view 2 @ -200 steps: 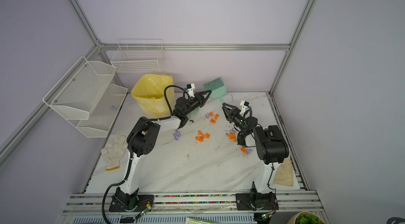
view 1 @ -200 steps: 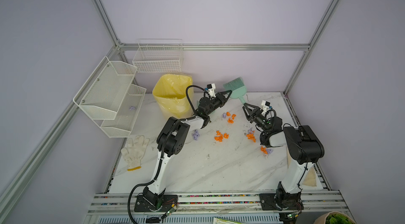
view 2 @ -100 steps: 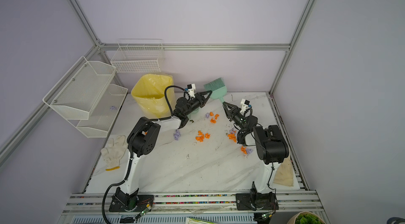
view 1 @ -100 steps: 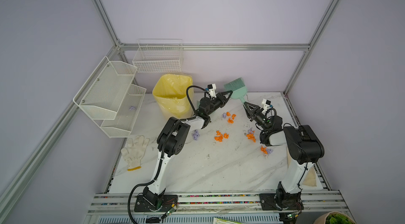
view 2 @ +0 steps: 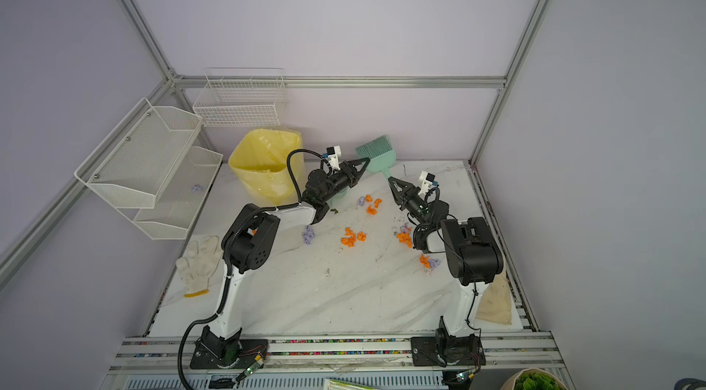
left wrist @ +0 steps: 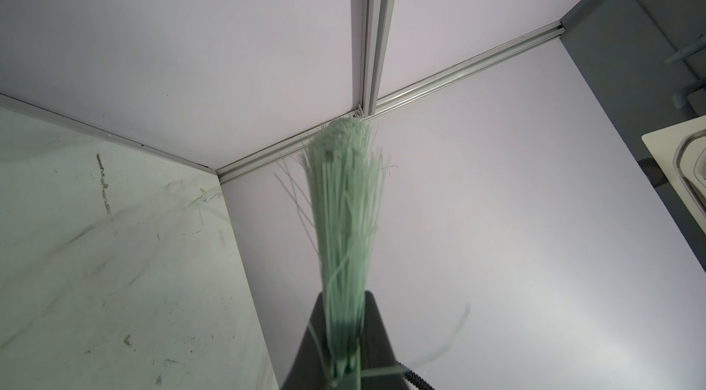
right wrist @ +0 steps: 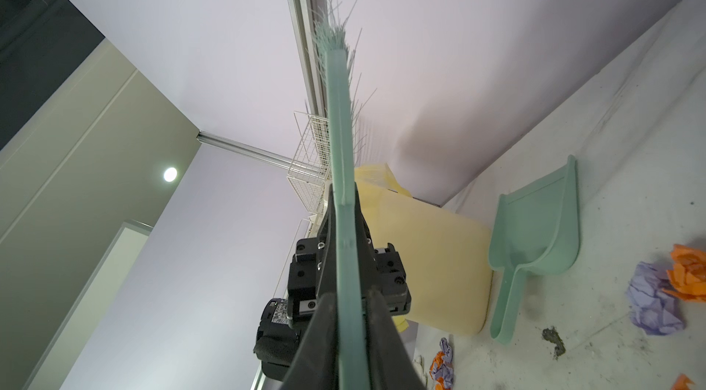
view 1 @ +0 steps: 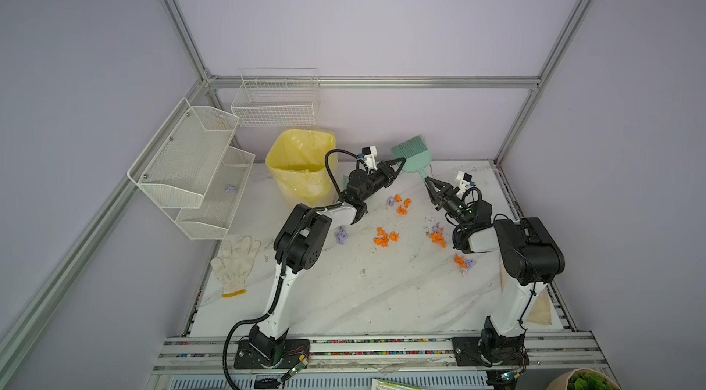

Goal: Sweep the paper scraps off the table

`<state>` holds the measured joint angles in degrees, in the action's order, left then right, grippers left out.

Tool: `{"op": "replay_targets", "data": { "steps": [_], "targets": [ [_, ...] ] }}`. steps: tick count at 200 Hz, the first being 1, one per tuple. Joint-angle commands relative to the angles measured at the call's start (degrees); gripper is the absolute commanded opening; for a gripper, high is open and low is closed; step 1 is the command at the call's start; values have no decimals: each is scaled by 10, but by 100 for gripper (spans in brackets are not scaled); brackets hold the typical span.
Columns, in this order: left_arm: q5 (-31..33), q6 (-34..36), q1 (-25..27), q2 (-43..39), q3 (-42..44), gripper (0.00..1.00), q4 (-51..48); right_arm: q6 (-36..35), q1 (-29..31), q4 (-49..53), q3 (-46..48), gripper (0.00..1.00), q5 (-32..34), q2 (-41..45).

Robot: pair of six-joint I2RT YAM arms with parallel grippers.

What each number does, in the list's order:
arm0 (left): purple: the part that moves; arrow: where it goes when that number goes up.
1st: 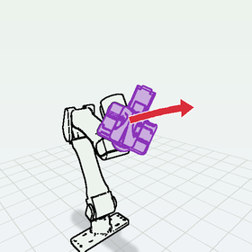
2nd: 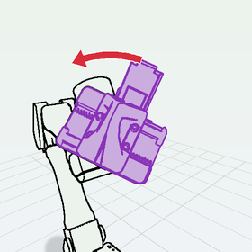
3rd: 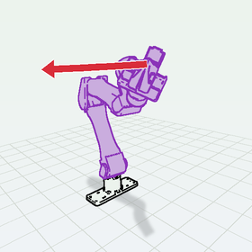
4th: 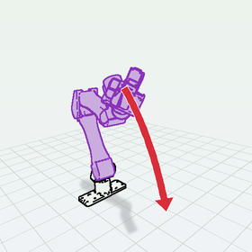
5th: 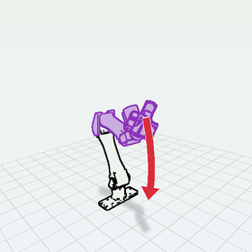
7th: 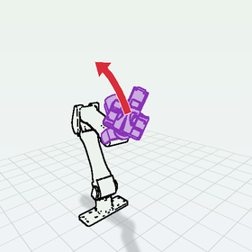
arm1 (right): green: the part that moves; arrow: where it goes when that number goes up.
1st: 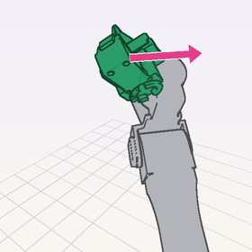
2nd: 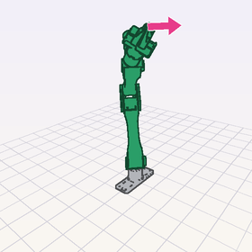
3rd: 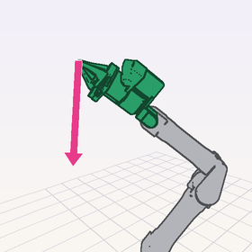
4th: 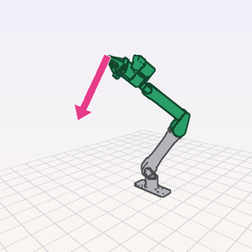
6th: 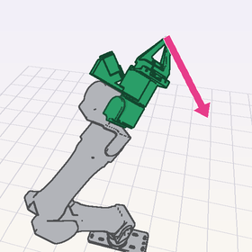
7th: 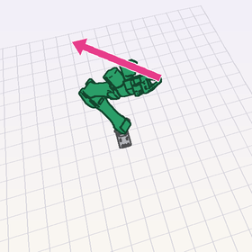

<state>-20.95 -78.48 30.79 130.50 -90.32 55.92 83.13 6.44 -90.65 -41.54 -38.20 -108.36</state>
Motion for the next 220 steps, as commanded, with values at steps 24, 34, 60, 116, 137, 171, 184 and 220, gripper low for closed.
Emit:
{"op": "replay_targets", "data": {
  "steps": [24,34,60,116,137,171,184,220],
  "targets": [
    [-1,2,2,-10,-17,0,7,18,3,-168,-12,0,1,-1],
    [2,3,2,-14,-12,0,3,19,3,-165,-13,0,-4,0],
    [1,14,1,-28,-4,25,-13,20,1,-140,-13,0,-21,17],
    [-7,39,2,-81,43,100,-45,-55,-57,60,-3,0,-61,119],
    [20,67,8,-126,93,100,-50,-193,-68,308,-35,0,-58,201],
    [-7,123,21,-178,100,100,-142,-442,-69,719,-143,0,23,286],
    [-11,138,26,-196,106,100,-187,-473,-71,784,-157,0,39,294],
    [34,258,50,-263,107,100,-383,-548,-71,910,-171,0,98,339]
  ]
}}
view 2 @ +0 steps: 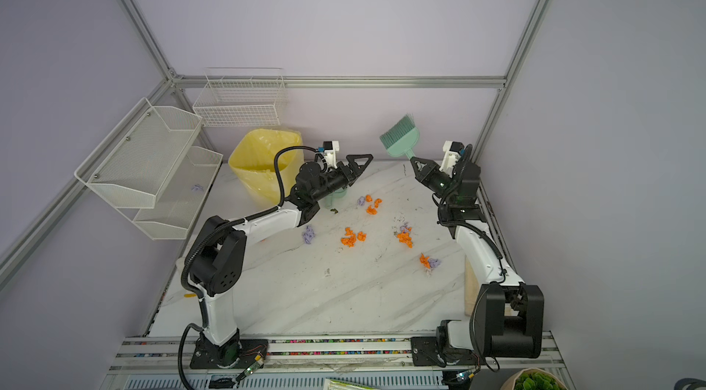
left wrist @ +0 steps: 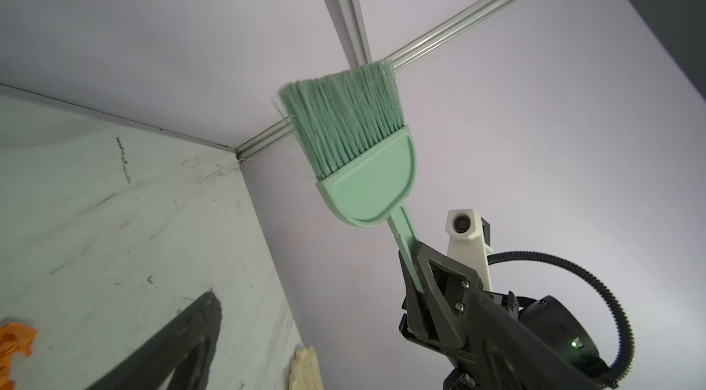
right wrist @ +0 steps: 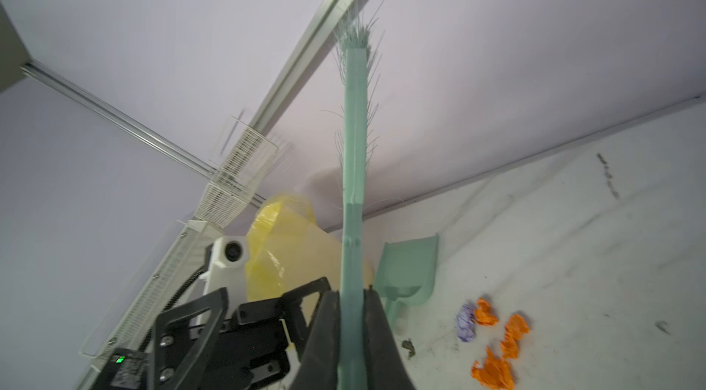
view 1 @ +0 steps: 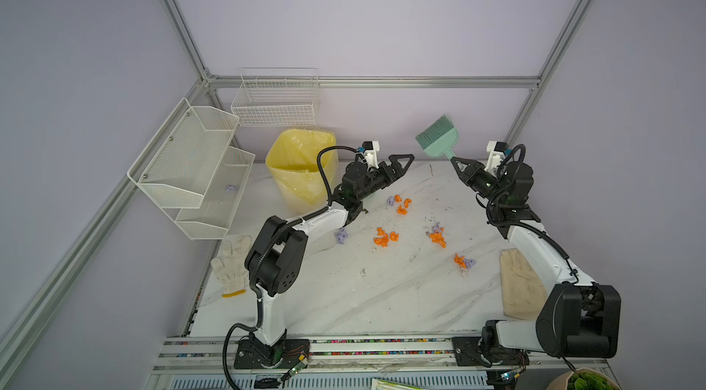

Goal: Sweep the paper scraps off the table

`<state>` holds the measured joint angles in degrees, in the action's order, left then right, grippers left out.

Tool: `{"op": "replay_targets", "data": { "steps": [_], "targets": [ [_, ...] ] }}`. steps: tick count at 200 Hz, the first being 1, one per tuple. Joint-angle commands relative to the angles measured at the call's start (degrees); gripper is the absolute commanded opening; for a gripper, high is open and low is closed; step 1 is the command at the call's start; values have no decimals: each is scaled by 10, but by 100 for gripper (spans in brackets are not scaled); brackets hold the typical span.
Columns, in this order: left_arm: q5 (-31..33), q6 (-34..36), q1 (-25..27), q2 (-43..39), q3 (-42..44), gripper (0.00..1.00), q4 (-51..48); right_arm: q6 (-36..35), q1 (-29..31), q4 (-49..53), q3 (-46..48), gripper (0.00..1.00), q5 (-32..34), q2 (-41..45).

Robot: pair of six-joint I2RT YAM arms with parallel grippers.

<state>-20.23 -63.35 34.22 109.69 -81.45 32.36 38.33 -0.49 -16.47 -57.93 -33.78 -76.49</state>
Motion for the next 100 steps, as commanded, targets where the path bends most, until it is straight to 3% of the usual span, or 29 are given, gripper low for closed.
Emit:
{"op": "replay_targets", "data": {
  "steps": [1,54,73,100],
  "targets": [
    [29,110,16,-57,18,100,-154,-102,-2,171,-8,0,55,21],
    [171,262,19,-119,1,100,-453,-179,-4,280,-19,0,120,59],
    [227,320,17,-107,-41,100,-569,-192,-4,301,-22,0,143,70],
    [258,349,2,-73,-79,100,-644,-196,-4,305,-20,0,151,77]
  ]
}}
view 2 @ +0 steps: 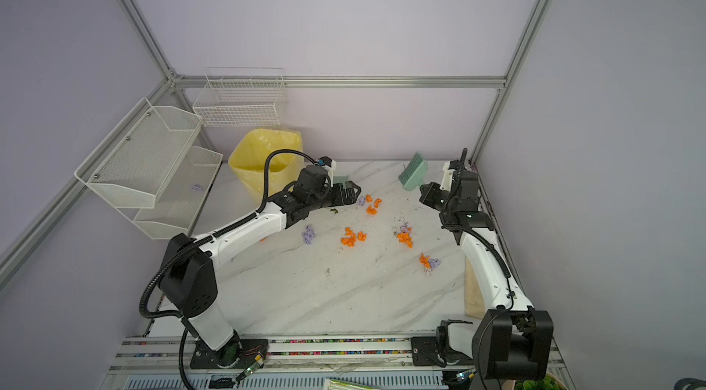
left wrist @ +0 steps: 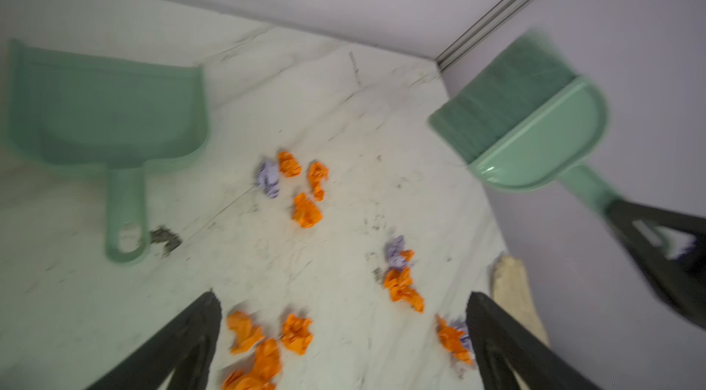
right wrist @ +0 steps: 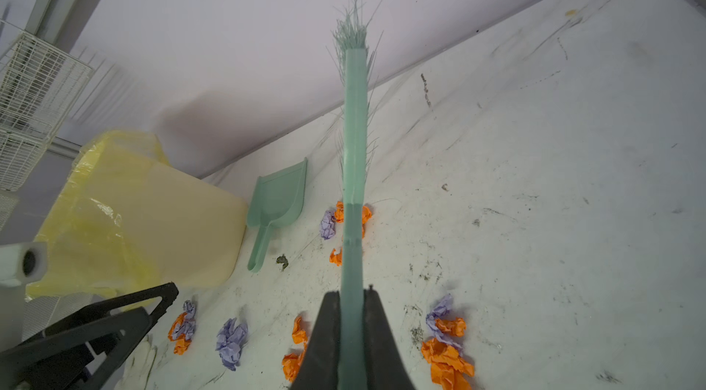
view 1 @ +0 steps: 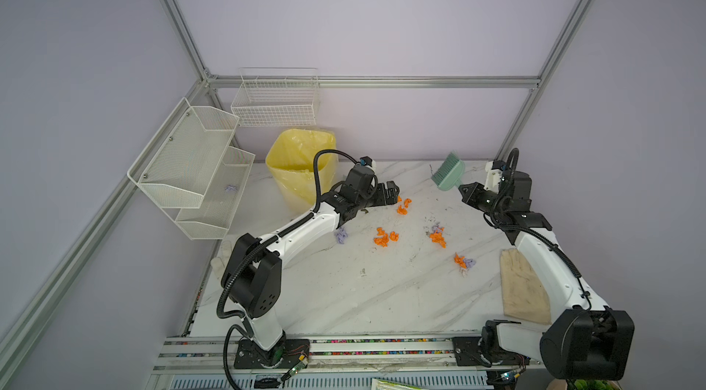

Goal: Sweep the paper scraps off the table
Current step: 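Lower the left gripper onto the mint-green dustpan handle and close on it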

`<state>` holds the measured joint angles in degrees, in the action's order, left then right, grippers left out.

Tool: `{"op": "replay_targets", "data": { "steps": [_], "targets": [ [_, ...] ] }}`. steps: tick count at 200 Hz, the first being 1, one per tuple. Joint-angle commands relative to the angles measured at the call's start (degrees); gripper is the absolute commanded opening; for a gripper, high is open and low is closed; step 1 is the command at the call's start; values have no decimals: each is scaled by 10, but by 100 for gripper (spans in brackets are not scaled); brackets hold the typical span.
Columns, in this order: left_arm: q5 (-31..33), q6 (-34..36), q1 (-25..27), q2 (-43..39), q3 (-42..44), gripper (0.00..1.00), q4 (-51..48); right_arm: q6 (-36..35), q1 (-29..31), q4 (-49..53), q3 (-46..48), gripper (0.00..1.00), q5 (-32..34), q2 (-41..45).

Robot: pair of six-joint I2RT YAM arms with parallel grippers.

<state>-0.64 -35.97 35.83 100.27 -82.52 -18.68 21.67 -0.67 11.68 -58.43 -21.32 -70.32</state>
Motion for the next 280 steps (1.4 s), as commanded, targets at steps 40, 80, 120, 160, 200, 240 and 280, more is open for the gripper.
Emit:
{"op": "replay_targets", "data": {
  "steps": [40,80,120,160,200,240,280],
  "targets": [
    [83,99,-43,103,-157,100,-188,-37,-2,35,-22,0,33,32],
    [95,93,-69,180,-247,92,-241,-41,-2,38,-24,0,36,43],
    [91,103,-80,205,-252,82,-227,-40,-2,32,-17,0,36,37],
    [106,102,-81,224,-261,61,-227,-41,-2,38,-19,0,40,47],
    [102,101,-87,238,-278,61,-223,-44,-2,47,-24,0,45,53],
    [95,103,-89,257,-299,55,-221,-43,-2,38,-22,0,40,48],
    [106,107,-90,264,-295,50,-222,-39,-2,38,-33,0,35,50]
  ]
}}
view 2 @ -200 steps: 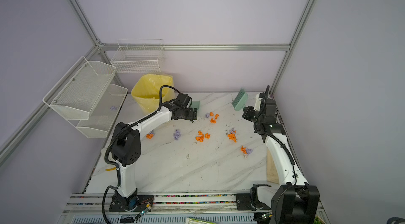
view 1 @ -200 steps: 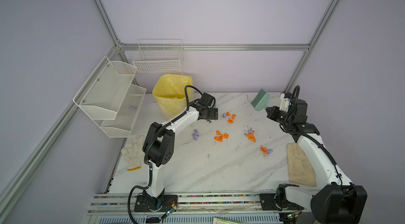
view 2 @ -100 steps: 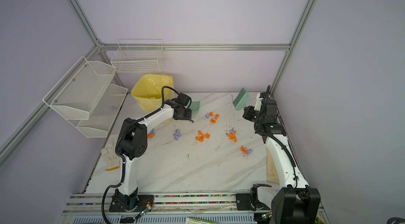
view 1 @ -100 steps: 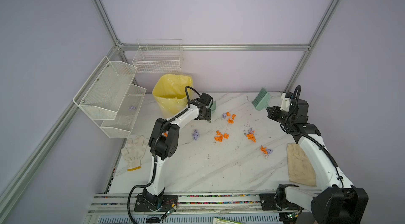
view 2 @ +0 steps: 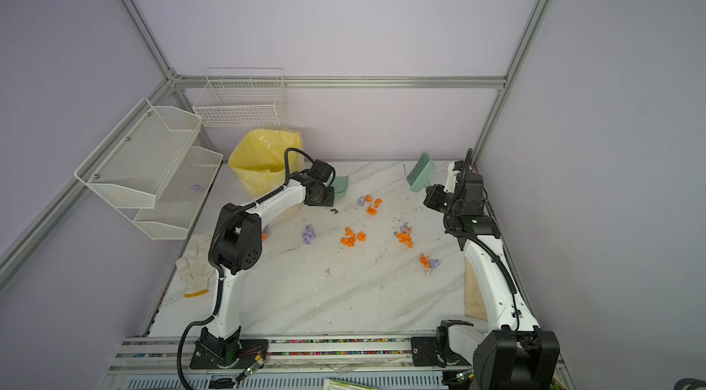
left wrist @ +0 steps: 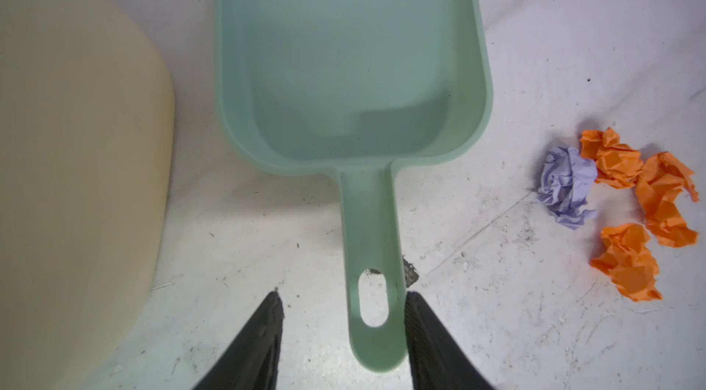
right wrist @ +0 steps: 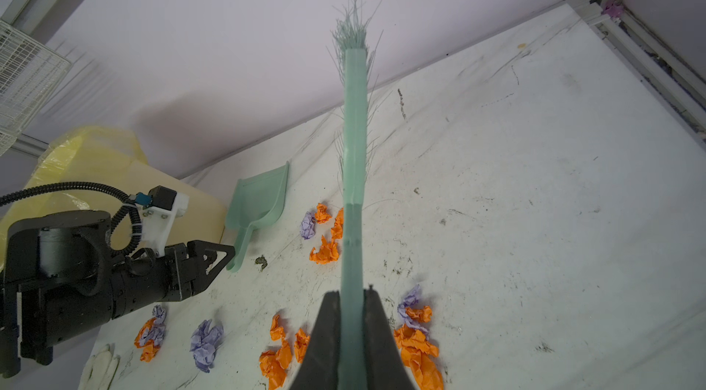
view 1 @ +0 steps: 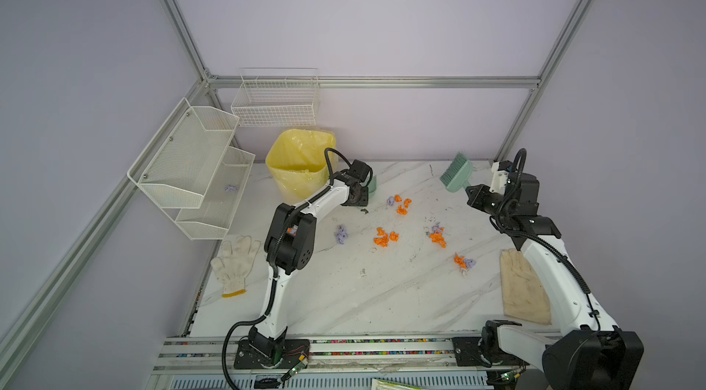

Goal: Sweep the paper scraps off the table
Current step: 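Lower the left gripper onto the mint-green dustpan handle and close on it, then drag the dustpan toward the robot with the left gripper while the right lowers the brush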

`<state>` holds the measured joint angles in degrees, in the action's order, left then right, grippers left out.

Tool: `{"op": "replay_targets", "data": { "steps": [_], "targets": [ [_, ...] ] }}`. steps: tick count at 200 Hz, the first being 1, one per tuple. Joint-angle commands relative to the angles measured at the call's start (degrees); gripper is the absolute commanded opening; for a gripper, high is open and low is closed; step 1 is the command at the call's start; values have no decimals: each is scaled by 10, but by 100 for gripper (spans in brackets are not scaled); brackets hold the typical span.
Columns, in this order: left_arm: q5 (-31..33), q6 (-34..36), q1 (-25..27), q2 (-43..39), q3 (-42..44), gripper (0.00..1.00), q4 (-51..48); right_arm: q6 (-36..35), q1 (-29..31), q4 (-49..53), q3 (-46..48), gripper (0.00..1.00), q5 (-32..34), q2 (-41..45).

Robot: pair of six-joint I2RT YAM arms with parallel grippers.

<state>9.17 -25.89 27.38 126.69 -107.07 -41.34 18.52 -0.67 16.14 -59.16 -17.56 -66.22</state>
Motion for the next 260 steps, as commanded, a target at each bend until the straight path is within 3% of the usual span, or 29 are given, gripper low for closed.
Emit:
{"op": "replay_targets", "data": {
  "steps": [1,96,170,260],
  "targets": [
    [8,6,-6,0,-49,50,5,-8,-2,-7,-26,0,-3,9],
    [-14,5,-7,28,-49,40,4,-5,-2,-5,-32,0,-2,14],
    [-13,0,-10,35,-52,26,5,-5,-2,-2,-35,0,-2,13],
    [-21,-1,-11,36,-61,3,4,-3,-2,-7,-37,0,-5,9]
  ]
}}
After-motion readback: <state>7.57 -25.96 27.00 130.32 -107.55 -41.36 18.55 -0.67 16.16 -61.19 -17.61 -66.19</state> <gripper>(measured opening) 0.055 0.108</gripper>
